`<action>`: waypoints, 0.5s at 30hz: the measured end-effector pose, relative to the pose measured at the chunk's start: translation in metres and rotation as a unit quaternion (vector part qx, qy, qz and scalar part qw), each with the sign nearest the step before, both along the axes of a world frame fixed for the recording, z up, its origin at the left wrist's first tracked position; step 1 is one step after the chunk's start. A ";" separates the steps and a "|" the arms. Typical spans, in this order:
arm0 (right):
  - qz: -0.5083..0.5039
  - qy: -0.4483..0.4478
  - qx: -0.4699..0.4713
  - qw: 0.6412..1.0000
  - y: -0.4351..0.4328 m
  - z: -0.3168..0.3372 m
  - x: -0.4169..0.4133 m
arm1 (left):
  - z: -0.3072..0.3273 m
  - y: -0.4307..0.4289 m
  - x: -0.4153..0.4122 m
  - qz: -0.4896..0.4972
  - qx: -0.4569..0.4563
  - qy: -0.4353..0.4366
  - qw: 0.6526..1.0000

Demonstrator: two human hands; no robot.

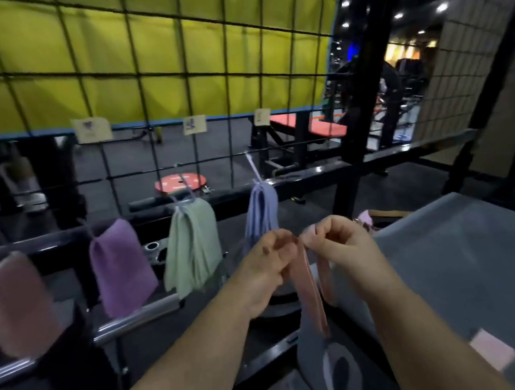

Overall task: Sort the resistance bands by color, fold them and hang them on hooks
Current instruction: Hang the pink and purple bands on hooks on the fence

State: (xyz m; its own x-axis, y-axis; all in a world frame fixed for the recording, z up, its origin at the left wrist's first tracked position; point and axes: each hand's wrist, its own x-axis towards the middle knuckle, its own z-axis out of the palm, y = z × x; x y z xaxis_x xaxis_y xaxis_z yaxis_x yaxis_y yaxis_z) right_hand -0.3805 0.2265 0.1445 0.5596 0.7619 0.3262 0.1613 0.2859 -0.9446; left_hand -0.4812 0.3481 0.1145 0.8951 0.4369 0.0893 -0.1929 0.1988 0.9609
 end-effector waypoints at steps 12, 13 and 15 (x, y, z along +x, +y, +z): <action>0.077 -0.018 0.002 0.997 0.090 0.017 -0.087 | 0.008 0.050 -0.119 0.169 0.153 0.022 0.974; 0.091 -0.014 0.006 0.996 0.098 0.020 -0.098 | 0.010 0.053 -0.131 0.190 0.148 0.014 0.971; 0.110 0.000 0.016 0.994 0.106 0.025 -0.111 | 0.012 0.056 -0.148 0.201 0.137 -0.005 0.970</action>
